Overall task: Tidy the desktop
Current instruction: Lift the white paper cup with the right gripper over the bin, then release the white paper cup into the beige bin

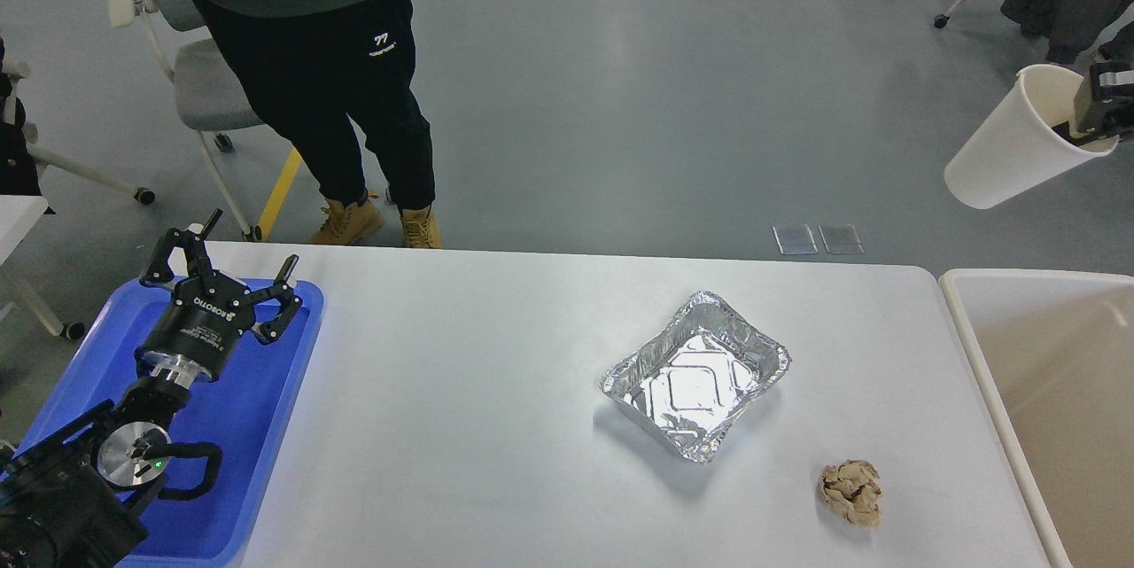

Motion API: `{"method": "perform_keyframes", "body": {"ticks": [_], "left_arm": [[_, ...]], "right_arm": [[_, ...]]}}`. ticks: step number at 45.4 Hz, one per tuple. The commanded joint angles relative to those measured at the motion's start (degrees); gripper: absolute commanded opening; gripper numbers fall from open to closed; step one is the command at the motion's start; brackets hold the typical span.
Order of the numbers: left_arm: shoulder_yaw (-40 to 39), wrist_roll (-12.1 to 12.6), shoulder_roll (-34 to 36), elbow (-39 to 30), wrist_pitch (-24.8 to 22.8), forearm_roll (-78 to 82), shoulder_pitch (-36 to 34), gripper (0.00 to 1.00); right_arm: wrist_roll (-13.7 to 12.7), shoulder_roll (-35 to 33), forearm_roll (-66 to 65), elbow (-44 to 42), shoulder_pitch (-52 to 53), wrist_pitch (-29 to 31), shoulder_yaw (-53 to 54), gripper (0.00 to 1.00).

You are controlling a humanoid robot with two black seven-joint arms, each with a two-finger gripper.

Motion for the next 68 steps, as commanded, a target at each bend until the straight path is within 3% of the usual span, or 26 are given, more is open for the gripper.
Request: {"method": "perform_keyframes", "body": {"ticks": [1, 13, 17, 36, 45, 55, 68], "left_arm": [[0.0, 0.0, 0.0, 0.0, 0.0, 0.0, 0.0, 0.99], [0.0, 0.0, 0.0, 0.0, 0.0, 0.0, 0.0, 0.99], [0.0, 0.0, 0.0, 0.0, 0.0, 0.0, 0.0, 0.99], [0.0, 0.0, 0.0, 0.0, 0.0, 0.0, 0.0, 0.99], [0.0, 0.0, 0.0, 0.0, 0.0, 0.0, 0.0, 0.99], [0.0, 0.0, 0.0, 0.0, 0.0, 0.0, 0.0, 0.99], [0.0, 0.0, 0.0, 0.0, 0.0, -0.1, 0.0, 0.99]], "right_arm": [[-0.1, -1.4, -1.8, -14.3, -10.5, -0.4, 1.6, 0.00], [-0.1, -1.0, 11.0, -41.1, -34.7, -0.6, 1.9, 0.00], [-0.1, -0.7, 15.4, -46.3, -42.2, -1.4, 2.6, 0.00], [-1.6, 0.2, 19.8, -47.8, -64.6, -18.0, 16.1, 0.00], [-3.7, 5.2, 19.9, -50.1, -74.4, -26.6, 18.8, 0.00], [-6.3, 12.0, 19.8, -57.2, -84.0, -27.5, 25.8, 0.00], [-8.0, 16.8, 19.8, -59.8, -88.8, -29.4, 29.5, 0.00]]}}
